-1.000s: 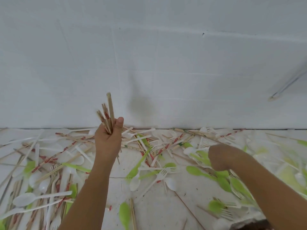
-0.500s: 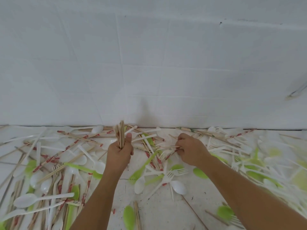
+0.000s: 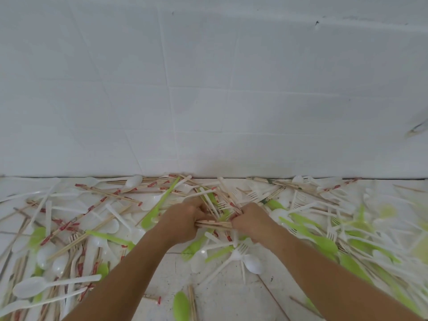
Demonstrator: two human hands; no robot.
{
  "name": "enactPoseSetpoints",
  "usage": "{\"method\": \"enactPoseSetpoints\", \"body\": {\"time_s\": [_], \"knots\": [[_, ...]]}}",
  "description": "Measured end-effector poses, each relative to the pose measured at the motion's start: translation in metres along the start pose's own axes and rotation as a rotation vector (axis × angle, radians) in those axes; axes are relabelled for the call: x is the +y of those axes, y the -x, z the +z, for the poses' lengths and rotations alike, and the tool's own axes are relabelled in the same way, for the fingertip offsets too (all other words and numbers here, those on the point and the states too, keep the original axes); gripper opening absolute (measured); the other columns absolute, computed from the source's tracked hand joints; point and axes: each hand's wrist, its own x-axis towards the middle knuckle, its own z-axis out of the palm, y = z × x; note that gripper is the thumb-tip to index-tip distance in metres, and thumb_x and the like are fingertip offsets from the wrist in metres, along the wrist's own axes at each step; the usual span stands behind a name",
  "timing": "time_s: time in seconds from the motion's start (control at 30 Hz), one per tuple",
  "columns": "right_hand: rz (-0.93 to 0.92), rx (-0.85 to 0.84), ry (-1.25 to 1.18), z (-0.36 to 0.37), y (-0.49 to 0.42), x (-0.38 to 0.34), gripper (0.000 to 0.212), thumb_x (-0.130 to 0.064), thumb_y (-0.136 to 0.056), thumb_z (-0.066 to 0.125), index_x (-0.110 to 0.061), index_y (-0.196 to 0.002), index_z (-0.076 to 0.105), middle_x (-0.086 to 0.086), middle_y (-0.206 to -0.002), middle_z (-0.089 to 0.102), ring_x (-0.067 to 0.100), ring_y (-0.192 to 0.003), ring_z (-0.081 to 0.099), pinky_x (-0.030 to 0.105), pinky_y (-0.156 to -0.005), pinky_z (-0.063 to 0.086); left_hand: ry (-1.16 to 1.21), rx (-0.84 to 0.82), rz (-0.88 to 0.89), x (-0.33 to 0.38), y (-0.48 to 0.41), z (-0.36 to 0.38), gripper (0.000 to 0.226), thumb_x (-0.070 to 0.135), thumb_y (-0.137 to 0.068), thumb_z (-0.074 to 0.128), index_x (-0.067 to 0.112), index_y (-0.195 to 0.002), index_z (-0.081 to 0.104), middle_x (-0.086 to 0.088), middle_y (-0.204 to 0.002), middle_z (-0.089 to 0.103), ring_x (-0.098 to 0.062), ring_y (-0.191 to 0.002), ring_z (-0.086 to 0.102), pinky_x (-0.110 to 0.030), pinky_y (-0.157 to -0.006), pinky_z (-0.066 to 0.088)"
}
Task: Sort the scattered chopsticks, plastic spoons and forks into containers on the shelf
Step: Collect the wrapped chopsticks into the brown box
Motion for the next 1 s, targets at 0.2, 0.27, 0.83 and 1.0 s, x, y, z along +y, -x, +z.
{"method": "enactPoseSetpoints", "body": {"time_s": [0.2,0.27,0.83,1.0], "knots": [[0.023,0.092,0.106,-0.019,-0.018,0.02,0.011,-0.02,-0.078,0.073,-0.016,-0.087,0.068,0.002,-0.075,0.052,0.018,-0.062,0.049,0.026,-0.054,0.039,-0.074,0.016,0.16,0.0,-0.002,0.001,0.042,0.018,-0.096,0.063,0.042,-0.129,0.069,0.01,-0.109,0.06,-0.014,-0.085,0.06,-0.029,-0.057,0.044],[0.004,0.173,0.237,-0.021,-0.021,0.024,0.016,-0.025,-0.076,0.075,-0.012,-0.082,0.066,0.0,-0.072,0.056,0.017,-0.06,0.052,0.026,-0.054,0.042,-0.092,0.024,0.182,-0.001,-0.003,0.006,0.039,0.016,-0.093,0.065,0.038,-0.124,0.073,0.009,-0.109,0.061,-0.016,-0.084,0.062,-0.029,-0.055,0.045],[-0.024,0.055,0.34,-0.086,0.046,0.011,0.01,-0.02,-0.076,0.071,-0.011,-0.075,0.066,0.001,-0.065,0.067,0.015,-0.057,0.058,0.023,-0.055,0.04,0.152,0.173,0.104,0.031,0.017,-0.051,0.017,0.013,-0.089,0.056,0.023,-0.099,0.065,0.009,-0.087,0.054,-0.008,-0.089,0.046,-0.026,-0.08,0.043],[-0.129,0.0,0.308,-0.137,0.105,0.019,0.012,-0.021,-0.088,0.07,-0.01,-0.084,0.069,0.001,-0.07,0.077,0.01,-0.058,0.052,0.029,-0.066,0.042,0.664,0.353,-0.202,0.061,0.038,-0.107,0.021,0.021,-0.108,0.051,0.035,-0.112,0.066,0.026,-0.095,0.071,0.008,-0.094,0.065,-0.011,-0.081,0.049]]}}
